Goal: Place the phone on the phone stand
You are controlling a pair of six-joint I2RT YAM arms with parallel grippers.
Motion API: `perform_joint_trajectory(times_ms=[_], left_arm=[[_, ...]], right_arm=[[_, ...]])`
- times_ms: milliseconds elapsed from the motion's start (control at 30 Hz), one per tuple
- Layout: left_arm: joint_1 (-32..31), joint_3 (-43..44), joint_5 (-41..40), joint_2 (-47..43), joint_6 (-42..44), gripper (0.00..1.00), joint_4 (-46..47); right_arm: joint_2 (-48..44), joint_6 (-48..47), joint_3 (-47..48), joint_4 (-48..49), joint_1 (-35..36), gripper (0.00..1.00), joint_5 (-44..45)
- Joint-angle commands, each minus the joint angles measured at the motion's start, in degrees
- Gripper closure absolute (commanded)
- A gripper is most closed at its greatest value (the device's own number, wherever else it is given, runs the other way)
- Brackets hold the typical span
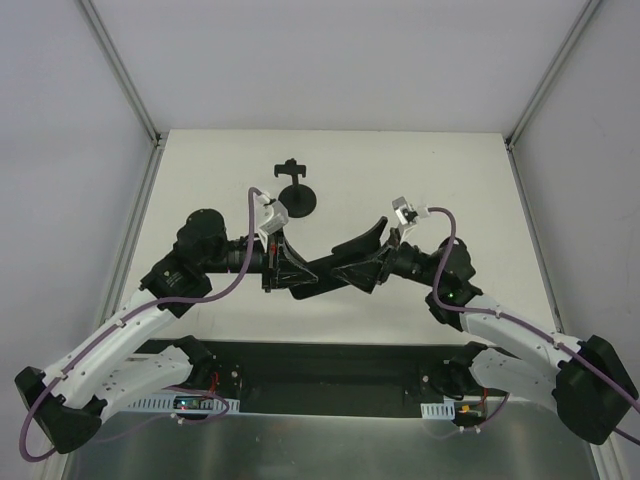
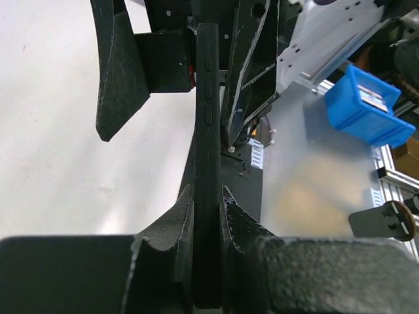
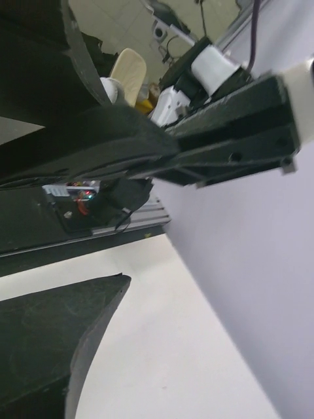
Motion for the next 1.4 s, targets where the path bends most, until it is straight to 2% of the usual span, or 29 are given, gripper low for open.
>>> perform_joint_trajectory(times_ms=[0,33,133,300,400,600,667,833,1167,1267,1367], left_arm=[[-0.22,-1.39,4.33,-2.04,-8.71,1.00,16.21],[-0.22,-2.26,4.68,-2.04,-9.68,1.00,19.61],[-0.31,-3.94,6.09,-1.61,-13.55,1.00,24.38],[-0.31,-6.05,5.48,-1.43,-18.65,1.00,32.29],[-0.22,-7.89,5.22,-1.43,-21.29,1.00,36.77],[-0.22,-7.55,5.92,-0.37,-21.82,1.00,37.40],[-0.22,-7.72,5.48,-0.11,-22.17,1.00,37.92],[-0.31,-7.90,5.22,0.42,-22.70,1.00,38.54],[-0.31,-7.72,4.95,2.00,-23.40,1.00,38.89],[-0.22,-7.28,5.04,2.88,-24.71,1.00,39.86],[-0.31,-6.41,5.13,4.02,-25.51,1.00,39.86]], right_arm=[[-0.34,6.40,0.39,17.82,-0.16,0.17,-3.20],[-0.61,6.49,0.13,17.90,-0.16,0.23,-3.38],[-2.53,6.58,-2.05,19.30,-0.08,0.31,-1.46],[-5.88,6.23,-4.70,21.95,-0.16,0.41,0.74],[-7.46,6.05,-5.05,20.81,-0.25,0.42,1.36],[-10.62,5.87,-5.41,18.44,-0.60,0.41,2.94],[-12.12,5.35,-5.06,15.02,-0.86,0.41,3.82],[-15.10,3.41,-4.70,8.07,-0.95,0.50,7.42],[-14.67,3.85,-3.92,8.41,-0.78,0.53,9.28],[-13.18,4.64,-4.00,11.22,-0.87,0.61,7.78],[-13.09,4.73,-5.05,13.42,-0.95,0.98,7.78]])
